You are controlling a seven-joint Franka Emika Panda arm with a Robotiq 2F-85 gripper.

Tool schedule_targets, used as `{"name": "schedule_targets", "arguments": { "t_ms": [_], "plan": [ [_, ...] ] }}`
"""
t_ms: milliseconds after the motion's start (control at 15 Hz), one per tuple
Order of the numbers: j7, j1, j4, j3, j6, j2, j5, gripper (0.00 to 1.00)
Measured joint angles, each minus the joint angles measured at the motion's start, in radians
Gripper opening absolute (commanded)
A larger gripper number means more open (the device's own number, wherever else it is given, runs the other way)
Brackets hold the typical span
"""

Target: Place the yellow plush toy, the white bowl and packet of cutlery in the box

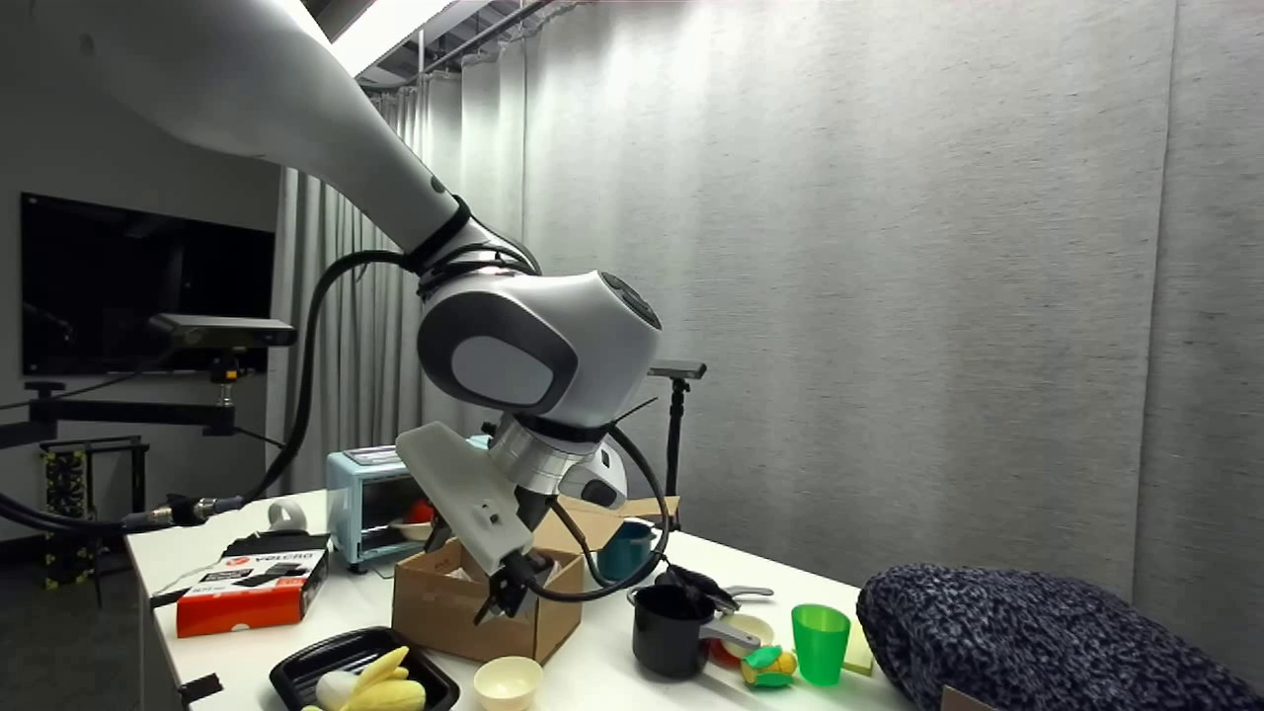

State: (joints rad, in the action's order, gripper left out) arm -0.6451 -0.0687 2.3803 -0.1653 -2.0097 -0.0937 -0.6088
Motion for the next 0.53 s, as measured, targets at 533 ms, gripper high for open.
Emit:
{"name": "schedule_targets", "arguments": {
  "t_ms": [533],
  "plan": [
    [0.001,0.034,0.000,0.058,-0.075,0.048,-0.015,1.00]
  ]
}}
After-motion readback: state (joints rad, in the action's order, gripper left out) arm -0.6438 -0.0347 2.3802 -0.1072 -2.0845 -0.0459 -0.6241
